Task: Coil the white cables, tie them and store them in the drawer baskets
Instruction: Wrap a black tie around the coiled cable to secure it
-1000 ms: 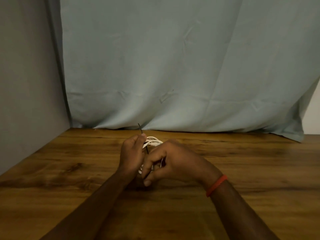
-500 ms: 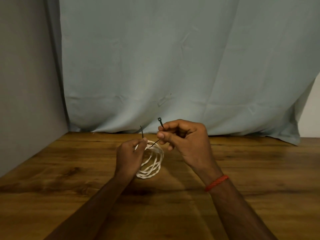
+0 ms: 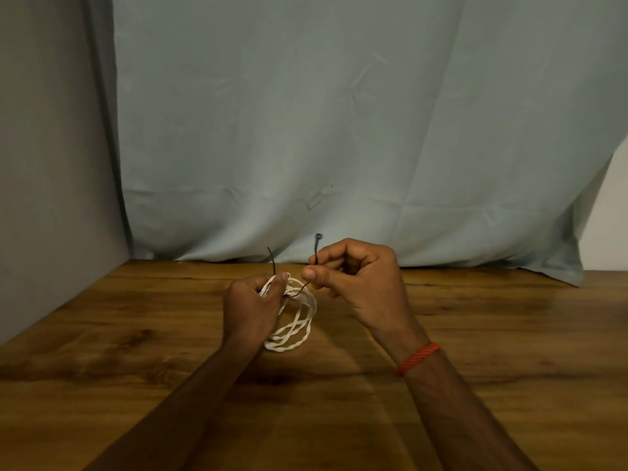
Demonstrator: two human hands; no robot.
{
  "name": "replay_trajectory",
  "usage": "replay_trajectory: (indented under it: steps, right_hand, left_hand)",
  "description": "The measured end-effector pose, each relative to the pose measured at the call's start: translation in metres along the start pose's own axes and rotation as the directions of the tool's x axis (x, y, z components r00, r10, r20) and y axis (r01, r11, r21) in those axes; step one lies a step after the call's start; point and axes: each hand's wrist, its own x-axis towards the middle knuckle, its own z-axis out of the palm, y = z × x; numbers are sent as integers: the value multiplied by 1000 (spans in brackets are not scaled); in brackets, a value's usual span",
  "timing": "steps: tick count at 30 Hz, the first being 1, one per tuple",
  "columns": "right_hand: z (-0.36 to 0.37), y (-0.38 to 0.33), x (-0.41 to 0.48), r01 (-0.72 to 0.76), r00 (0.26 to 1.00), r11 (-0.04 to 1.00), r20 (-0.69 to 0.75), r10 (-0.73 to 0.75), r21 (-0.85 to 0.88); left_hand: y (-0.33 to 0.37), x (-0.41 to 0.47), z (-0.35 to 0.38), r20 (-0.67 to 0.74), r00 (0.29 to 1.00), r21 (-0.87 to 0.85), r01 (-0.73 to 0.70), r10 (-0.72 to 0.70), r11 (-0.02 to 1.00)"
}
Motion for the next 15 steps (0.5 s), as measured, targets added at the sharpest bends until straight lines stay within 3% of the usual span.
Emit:
replay_trajectory:
  steps: [8,15]
  right_hand:
    - [0,2,1,-40,988,999,-148,43,25]
    - [-3,2,1,41,968,995,-242,-63,-94]
  left_hand:
    - [1,0,-1,42,999,1,-24,24,1000]
    - [4,-4,-2,83,992,-14,-93,94,996]
